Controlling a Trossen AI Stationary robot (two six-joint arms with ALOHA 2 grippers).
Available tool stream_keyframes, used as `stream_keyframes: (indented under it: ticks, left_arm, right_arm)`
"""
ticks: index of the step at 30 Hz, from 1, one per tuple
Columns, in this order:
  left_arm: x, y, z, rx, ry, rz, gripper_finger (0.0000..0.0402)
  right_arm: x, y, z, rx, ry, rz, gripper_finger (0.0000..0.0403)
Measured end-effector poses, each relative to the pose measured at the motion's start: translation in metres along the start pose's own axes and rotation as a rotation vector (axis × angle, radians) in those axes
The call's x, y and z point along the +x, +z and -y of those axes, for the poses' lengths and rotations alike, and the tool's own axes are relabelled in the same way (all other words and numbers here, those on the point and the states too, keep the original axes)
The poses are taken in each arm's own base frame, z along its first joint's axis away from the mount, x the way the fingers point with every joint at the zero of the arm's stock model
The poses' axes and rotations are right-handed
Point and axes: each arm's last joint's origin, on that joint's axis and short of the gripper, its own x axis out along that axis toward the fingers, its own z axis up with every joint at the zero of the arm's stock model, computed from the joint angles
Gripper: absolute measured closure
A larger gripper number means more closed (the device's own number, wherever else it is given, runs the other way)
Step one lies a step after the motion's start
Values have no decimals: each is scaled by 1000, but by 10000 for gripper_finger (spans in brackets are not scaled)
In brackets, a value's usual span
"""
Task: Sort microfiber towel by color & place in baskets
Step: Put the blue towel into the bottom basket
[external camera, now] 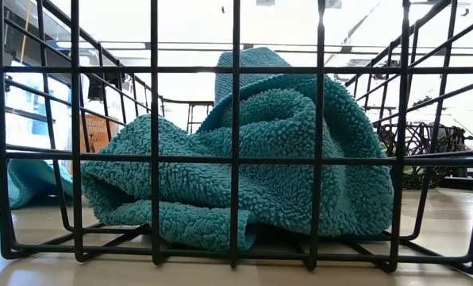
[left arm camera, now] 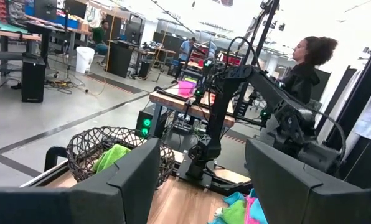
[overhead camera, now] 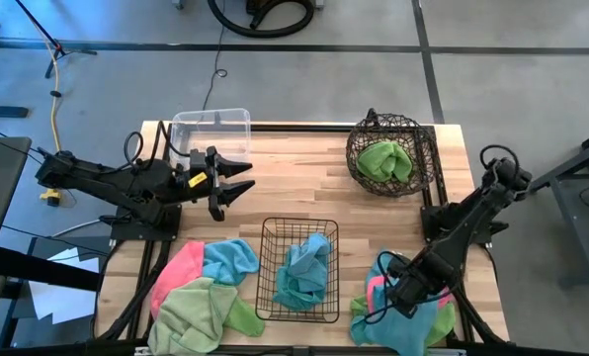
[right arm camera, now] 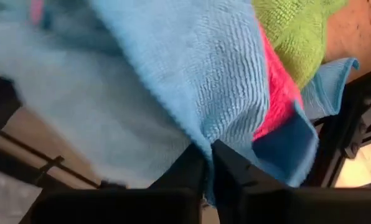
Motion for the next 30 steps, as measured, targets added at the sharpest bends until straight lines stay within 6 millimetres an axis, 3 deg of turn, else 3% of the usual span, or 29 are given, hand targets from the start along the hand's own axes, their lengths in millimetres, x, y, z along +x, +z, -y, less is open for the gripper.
stream_keyframes:
  ticks: [3, 9, 18, 23, 30]
  left_arm:
    - [0, 0, 0, 0, 0, 0, 177]
    - [0, 0, 0, 0, 0, 0, 177]
    - [0, 0, 0, 0, 0, 0, 177]
    - [0, 2, 0, -8, -4, 16, 177]
    - [-9, 14, 0, -43, -54, 79, 177]
  right_arm:
    - [-24, -7, -3, -49, 57, 6, 374]
    - [-92, -25, -1, -179, 189, 132, 397]
    - [-194, -34, 7, -374, 399, 717, 401]
    - [-228, -26, 17, -423, 395, 921, 402]
    - [-257, -1, 17, -561, 375, 1147, 402]
